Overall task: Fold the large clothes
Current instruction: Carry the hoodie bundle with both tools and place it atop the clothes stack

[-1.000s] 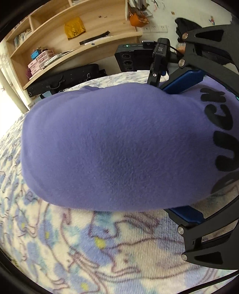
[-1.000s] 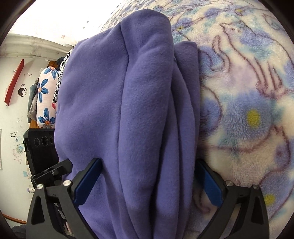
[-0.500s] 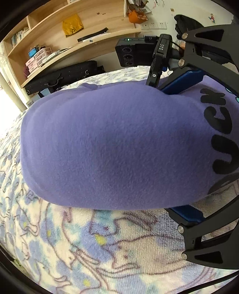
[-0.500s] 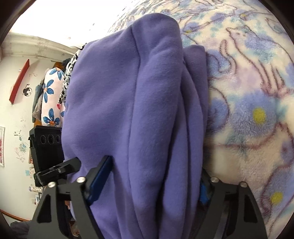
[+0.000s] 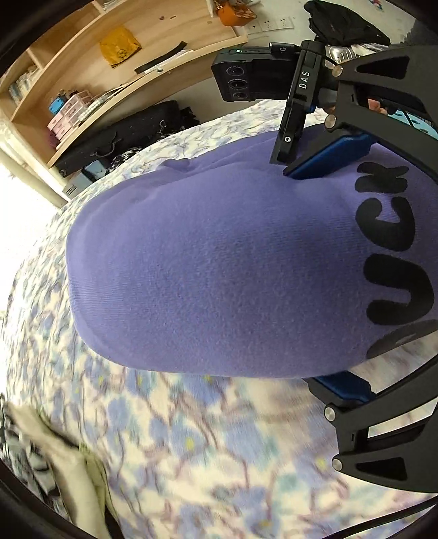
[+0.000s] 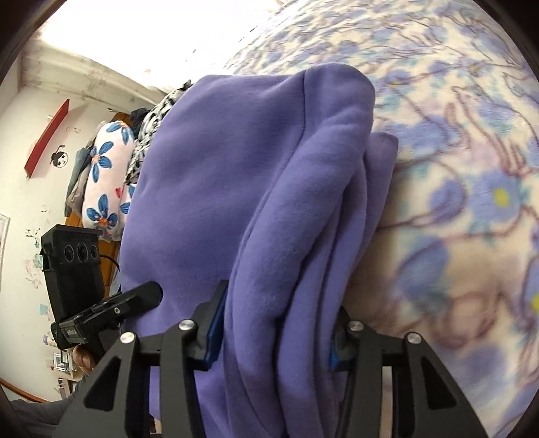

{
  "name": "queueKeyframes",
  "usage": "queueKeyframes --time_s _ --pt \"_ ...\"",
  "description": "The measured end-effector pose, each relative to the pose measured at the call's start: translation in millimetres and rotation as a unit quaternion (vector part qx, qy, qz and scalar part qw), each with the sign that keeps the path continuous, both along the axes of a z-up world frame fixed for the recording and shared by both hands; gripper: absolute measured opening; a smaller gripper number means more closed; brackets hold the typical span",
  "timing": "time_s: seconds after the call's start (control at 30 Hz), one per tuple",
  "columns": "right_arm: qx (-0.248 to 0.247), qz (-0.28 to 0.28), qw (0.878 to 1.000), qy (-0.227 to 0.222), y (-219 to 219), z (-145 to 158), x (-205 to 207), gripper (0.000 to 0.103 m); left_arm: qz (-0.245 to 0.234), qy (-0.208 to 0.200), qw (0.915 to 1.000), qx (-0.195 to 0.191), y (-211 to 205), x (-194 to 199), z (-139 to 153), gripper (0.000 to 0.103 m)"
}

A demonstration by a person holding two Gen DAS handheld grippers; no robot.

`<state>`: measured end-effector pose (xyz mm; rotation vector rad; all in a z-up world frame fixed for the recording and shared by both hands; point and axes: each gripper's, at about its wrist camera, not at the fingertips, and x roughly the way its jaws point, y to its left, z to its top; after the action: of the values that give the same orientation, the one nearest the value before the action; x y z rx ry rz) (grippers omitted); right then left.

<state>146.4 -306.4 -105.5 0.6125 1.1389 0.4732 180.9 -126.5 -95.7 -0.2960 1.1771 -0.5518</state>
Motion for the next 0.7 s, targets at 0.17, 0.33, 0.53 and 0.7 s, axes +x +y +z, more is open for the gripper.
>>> queueKeyframes --time_s 0.17,0.33,0.53,0.7 --pt "0.015 0.021 1.0 -0.012 51.3 16.0 -0.4 0.046 0.028 0.004 0.9996 0.008 49.3 -11.8 24.1 0.098" --pt "0.035 0.05 0.998 -0.011 117.9 29.7 9.5 0.046 0.055 -0.001 0.9981 0.027 117.4 -19.7 51.4 0.098" --pt "0.051 0.088 0.994 -0.027 200.8 59.8 41.0 0.046 0.091 -0.011 0.995 0.04 203.9 -2.6 99.9 0.098" --pt "0.06 0.098 0.992 -0.056 251.8 95.9 95.8 0.046 0.087 -0.051 0.9927 0.067 247.6 54.9 149.0 0.098"
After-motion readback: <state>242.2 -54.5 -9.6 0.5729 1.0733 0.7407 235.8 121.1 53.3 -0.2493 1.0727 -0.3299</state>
